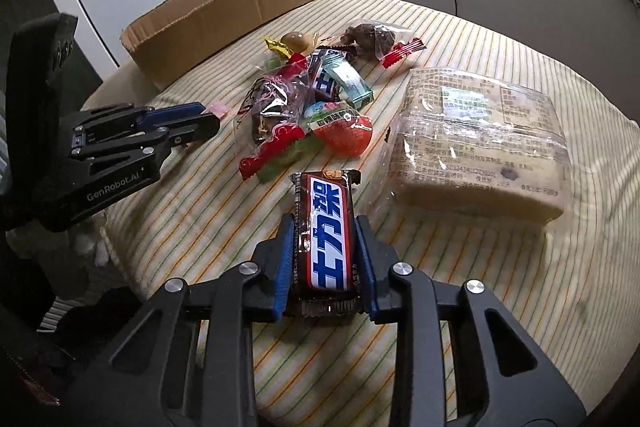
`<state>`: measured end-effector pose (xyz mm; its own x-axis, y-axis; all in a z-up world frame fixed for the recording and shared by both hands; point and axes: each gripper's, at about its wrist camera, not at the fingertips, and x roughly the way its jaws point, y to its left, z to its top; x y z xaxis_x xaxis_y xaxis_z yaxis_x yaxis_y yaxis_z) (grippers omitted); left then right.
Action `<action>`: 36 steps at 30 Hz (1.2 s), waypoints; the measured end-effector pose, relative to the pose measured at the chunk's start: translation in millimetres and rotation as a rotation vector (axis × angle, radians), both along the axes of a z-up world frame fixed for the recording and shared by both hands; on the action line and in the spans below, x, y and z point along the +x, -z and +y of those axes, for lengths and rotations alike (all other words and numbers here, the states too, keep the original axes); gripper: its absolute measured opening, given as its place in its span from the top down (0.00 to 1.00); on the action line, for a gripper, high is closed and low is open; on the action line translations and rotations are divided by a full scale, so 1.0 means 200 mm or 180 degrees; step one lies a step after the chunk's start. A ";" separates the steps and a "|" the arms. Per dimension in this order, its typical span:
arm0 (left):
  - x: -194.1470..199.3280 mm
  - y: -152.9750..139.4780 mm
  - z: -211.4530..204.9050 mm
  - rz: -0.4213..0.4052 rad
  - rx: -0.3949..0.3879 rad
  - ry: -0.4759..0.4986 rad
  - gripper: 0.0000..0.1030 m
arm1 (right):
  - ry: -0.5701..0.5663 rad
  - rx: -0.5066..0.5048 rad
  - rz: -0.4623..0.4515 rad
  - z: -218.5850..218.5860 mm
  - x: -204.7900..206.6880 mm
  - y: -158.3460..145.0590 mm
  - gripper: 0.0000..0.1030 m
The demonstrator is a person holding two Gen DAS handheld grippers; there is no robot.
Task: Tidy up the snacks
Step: 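Grasp the pink packet with the left tool while the right tool grasps the Snickers bar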
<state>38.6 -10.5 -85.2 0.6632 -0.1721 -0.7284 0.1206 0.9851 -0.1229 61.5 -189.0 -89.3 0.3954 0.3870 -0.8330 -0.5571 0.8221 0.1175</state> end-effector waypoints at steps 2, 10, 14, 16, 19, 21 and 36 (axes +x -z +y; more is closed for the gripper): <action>-0.01 -0.01 0.02 -0.0019 -0.0024 -0.0011 0.82 | 0.0014 0.0039 -0.0019 -0.01 -0.01 -0.03 0.71; -0.04 -0.13 0.09 -0.0213 -0.0089 -0.0056 0.82 | -0.0006 0.0168 -0.0226 0.00 -0.02 -0.21 0.71; -0.05 -0.21 0.15 -0.0333 -0.0088 -0.0114 0.82 | -0.0114 0.0212 -0.0328 0.09 0.02 -0.30 0.71; -0.04 -0.25 0.20 -0.0402 -0.0079 -0.0188 0.82 | -0.0192 0.0233 -0.0380 0.15 0.05 -0.34 0.71; -0.03 -0.29 0.28 -0.0470 -0.0089 -0.0296 0.82 | -0.0300 0.0226 -0.0461 0.25 0.10 -0.37 0.71; -0.02 -0.30 0.33 -0.0505 -0.0080 -0.0369 0.82 | -0.0363 0.0277 -0.0456 0.32 0.15 -0.40 0.71; 0.16 -0.30 0.64 -0.0497 0.0014 -0.0747 0.82 | -0.0649 0.0267 -0.0549 0.88 0.52 -0.40 0.71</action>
<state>71.1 116.6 -25.0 0.7888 0.0025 -0.6147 -0.0938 0.9888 -0.1163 164.8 -12.8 -9.3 0.4355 0.5379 -0.7218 -0.7277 0.6824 0.0694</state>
